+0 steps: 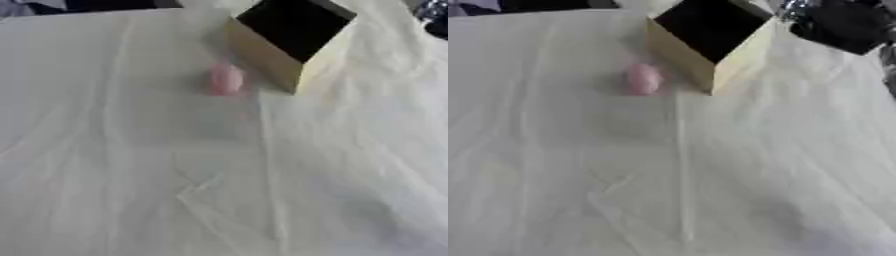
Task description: Pick up objects on the table and place them in the box.
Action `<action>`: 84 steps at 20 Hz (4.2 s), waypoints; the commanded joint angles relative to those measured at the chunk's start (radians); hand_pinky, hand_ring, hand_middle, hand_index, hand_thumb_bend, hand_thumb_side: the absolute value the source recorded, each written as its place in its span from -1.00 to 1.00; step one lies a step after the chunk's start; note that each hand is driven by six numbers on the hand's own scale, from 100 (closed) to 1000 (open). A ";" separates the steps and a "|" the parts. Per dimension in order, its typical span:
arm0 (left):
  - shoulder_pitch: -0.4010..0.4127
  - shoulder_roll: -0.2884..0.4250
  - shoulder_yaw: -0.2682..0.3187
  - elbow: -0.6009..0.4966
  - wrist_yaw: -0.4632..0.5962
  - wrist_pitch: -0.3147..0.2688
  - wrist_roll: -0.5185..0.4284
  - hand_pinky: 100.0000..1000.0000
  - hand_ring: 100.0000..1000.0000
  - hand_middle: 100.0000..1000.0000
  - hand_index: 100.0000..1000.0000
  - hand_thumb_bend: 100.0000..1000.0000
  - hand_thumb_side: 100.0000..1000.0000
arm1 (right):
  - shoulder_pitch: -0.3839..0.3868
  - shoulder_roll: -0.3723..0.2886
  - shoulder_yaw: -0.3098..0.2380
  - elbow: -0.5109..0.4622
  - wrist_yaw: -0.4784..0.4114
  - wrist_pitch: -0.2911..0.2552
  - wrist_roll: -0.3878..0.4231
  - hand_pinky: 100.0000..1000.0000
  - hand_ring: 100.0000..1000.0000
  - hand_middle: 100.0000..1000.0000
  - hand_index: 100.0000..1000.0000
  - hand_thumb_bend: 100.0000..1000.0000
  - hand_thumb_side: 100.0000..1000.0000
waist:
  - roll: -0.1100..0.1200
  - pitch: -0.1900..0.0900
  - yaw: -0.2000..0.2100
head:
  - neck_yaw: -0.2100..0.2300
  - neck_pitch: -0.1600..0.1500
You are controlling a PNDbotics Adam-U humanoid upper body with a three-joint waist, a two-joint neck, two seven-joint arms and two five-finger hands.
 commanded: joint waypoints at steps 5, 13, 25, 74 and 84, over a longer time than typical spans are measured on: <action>-0.015 0.045 -0.001 -0.020 -0.001 0.001 0.012 0.24 0.23 0.42 0.60 -1.00 0.33 | -0.010 -0.024 -0.020 -0.019 0.000 -0.004 -0.011 0.72 0.60 0.55 0.84 -1.00 0.75 | 0.001 -0.016 0.001 | 0.008 -0.002; -0.025 0.063 -0.007 -0.020 -0.008 0.040 0.026 0.23 0.22 0.42 0.60 -1.00 0.34 | -0.008 -0.024 -0.025 -0.019 0.002 -0.006 -0.016 0.73 0.60 0.55 0.83 -1.00 0.73 | 0.002 -0.018 0.004 | 0.013 0.003; -0.294 0.390 -0.230 -0.020 -0.188 0.356 -0.234 0.28 0.31 0.45 0.67 -0.97 0.34 | -0.010 -0.022 -0.027 -0.019 0.017 -0.013 -0.017 0.74 0.60 0.56 0.82 -1.00 0.71 | 0.008 -0.038 0.003 | 0.015 0.020; -0.859 0.136 -0.548 0.647 -0.662 0.152 -1.074 0.52 0.65 0.57 0.72 -0.42 -0.41 | -0.024 0.017 -0.012 -0.019 0.010 -0.014 0.027 0.74 0.60 0.55 0.82 -1.00 0.73 | 0.019 -0.059 -0.028 | -0.038 0.016; -0.848 0.113 -0.580 0.698 -0.703 0.168 -1.103 0.50 0.64 0.55 0.70 -0.27 -0.25 | -0.020 0.023 -0.010 -0.019 0.009 -0.012 0.052 0.74 0.60 0.55 0.82 -1.00 0.74 | 0.017 -0.057 -0.027 | -0.032 0.020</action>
